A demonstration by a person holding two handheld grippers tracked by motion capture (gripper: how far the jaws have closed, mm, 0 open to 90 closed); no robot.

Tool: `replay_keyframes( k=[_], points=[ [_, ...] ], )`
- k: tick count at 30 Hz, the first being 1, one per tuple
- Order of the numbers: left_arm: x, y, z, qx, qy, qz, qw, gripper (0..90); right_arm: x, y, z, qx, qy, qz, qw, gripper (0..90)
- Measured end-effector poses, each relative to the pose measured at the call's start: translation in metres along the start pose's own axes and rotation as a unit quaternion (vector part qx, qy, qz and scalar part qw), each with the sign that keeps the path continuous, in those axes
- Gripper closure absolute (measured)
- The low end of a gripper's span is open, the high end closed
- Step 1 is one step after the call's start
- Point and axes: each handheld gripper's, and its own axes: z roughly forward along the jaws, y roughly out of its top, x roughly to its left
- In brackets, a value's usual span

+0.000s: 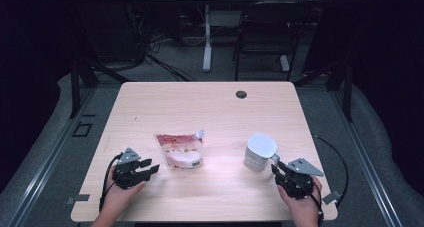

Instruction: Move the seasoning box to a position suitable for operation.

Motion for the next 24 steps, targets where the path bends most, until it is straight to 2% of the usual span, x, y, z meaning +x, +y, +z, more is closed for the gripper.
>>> replay_keyframes(
  k=[3, 7, 11, 17, 24],
  points=[
    [0.000, 0.000, 0.000, 0.000, 0.000, 0.000, 1.0000, 57.3, 0.001, 0.001, 0.004, 0.006, -0.011, -0.008, 0.9999, 75.3],
    [0.000, 0.000, 0.000, -0.002, 0.000, -0.001, 1.0000, 57.2, -0.003, 0.001, 0.006, 0.010, -0.016, -0.003, 0.9998, 76.6],
    [0.001, 0.000, 0.000, -0.002, 0.001, -0.001, 1.0000, 57.2, -0.009, 0.000, 0.007, 0.009, -0.006, 0.010, 0.9999, 75.2],
    [0.001, 0.000, 0.000, -0.002, 0.001, 0.000, 1.0000, 57.3, -0.012, 0.000, 0.007, 0.004, -0.005, 0.015, 0.9999, 75.3],
    [0.001, 0.000, -0.001, -0.003, 0.001, -0.001, 1.0000, 57.3, -0.017, 0.002, 0.008, 0.005, -0.018, 0.019, 0.9996, 75.7]
  ],
)
